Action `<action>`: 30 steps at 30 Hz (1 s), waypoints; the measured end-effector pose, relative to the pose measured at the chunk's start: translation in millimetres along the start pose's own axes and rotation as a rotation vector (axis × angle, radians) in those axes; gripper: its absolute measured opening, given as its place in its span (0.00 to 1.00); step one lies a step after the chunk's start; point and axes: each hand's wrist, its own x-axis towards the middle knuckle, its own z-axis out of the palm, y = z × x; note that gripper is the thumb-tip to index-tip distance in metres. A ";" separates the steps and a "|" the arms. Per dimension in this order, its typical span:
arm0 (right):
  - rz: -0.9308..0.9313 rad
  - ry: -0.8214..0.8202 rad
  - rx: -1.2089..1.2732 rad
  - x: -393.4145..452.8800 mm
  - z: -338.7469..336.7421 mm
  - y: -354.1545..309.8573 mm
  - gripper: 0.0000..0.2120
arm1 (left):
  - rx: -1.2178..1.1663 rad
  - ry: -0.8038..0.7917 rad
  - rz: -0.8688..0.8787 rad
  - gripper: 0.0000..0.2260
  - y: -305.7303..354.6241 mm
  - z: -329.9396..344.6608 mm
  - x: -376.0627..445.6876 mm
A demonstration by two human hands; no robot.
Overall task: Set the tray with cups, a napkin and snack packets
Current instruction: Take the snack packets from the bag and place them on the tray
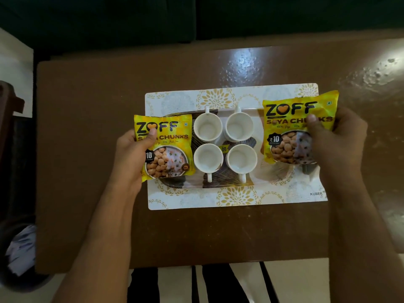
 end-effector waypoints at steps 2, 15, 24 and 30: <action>-0.007 0.010 -0.031 1.5 0.0 4.3 0.11 | 0.033 0.013 0.009 0.03 -2.8 3.6 2.1; -0.022 -0.071 -0.122 -12.9 36.6 35.5 0.15 | 0.366 0.296 0.377 0.10 -29.1 24.7 -4.0; -0.184 0.000 -0.449 -29.9 48.5 38.2 0.29 | 0.532 0.365 0.347 0.15 -31.5 28.6 -9.3; -0.208 0.002 -0.519 -31.1 53.9 43.5 0.30 | 0.556 0.303 0.317 0.18 -37.4 27.4 -6.0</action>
